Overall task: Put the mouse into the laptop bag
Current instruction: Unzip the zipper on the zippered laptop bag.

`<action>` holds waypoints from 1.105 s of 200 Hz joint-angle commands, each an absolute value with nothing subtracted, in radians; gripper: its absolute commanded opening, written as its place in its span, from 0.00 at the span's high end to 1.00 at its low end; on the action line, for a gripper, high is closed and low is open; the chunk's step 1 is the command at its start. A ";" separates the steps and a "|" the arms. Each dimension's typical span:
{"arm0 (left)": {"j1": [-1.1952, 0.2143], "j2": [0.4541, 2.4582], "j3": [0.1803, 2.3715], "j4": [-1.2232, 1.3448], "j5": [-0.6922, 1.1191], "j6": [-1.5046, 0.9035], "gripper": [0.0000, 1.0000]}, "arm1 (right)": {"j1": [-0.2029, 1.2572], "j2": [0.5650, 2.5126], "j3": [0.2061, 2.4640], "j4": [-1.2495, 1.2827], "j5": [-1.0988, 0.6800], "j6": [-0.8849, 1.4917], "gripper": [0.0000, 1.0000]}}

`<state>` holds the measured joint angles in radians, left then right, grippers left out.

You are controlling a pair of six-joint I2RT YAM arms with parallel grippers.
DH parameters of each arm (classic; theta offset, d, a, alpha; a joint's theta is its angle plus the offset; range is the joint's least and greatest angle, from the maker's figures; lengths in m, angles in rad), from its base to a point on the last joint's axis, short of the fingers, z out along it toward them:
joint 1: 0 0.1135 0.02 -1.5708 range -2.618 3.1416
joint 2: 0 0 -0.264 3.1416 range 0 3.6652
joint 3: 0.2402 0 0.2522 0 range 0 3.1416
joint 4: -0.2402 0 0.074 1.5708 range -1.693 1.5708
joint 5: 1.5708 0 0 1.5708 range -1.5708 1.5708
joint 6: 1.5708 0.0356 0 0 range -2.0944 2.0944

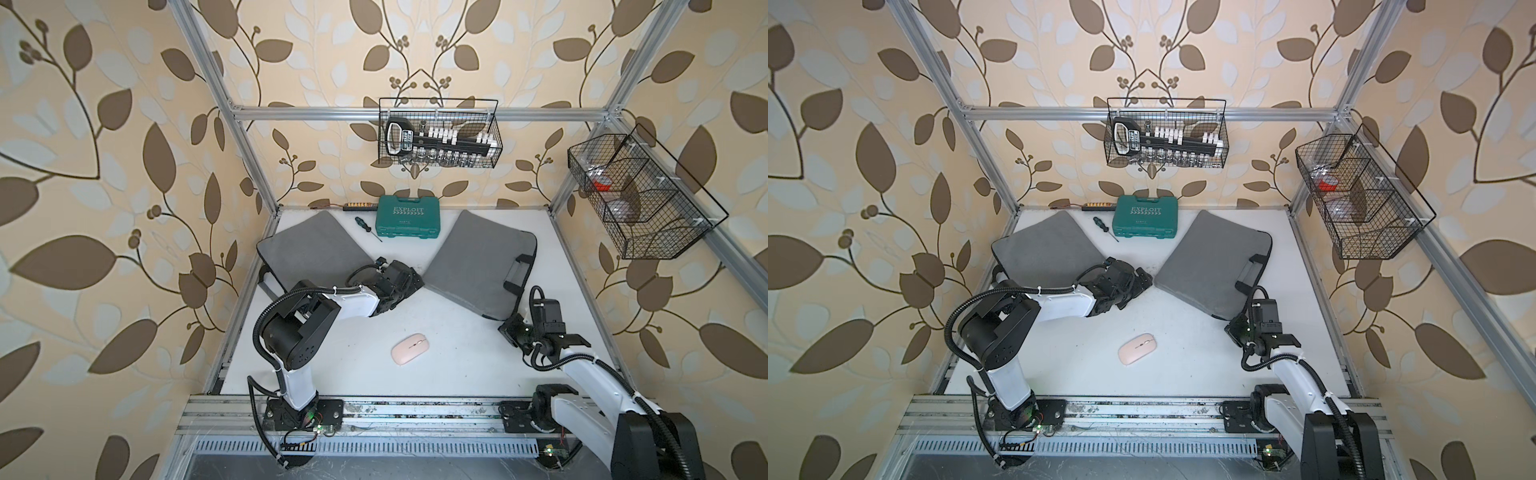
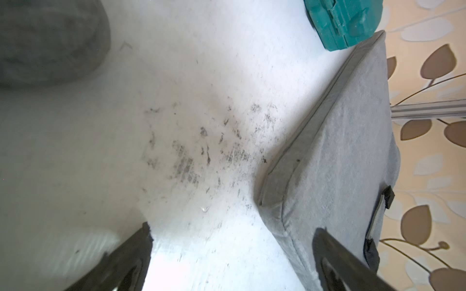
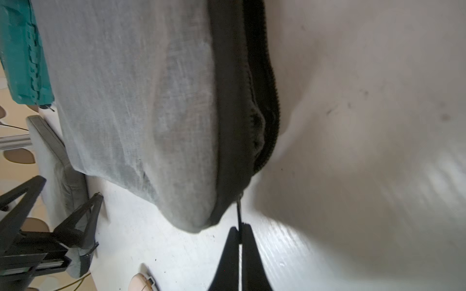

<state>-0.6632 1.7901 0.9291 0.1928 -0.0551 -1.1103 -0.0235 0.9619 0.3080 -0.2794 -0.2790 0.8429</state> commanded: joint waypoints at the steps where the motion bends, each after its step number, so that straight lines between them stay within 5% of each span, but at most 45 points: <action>1: -0.669 1.834 0.978 0.251 -0.015 -1.044 0.03 | -0.029 0.963 0.294 -0.310 -0.365 0.825 1.00; 25: -0.669 1.924 1.026 0.339 0.050 -1.041 0.12 | -0.025 0.953 0.265 -0.294 -0.404 0.844 1.00; 61: -0.670 2.051 1.098 0.432 0.113 -1.054 0.41 | -0.019 0.938 0.272 -0.346 -0.368 0.901 1.00; 103: -0.686 2.134 1.135 0.520 0.157 -1.073 1.00 | -0.017 1.026 0.343 -0.427 -0.282 1.011 1.00; 221: -0.856 1.965 0.799 0.751 -0.085 -1.146 1.00 | 0.179 1.172 0.429 -0.295 -0.247 1.312 1.00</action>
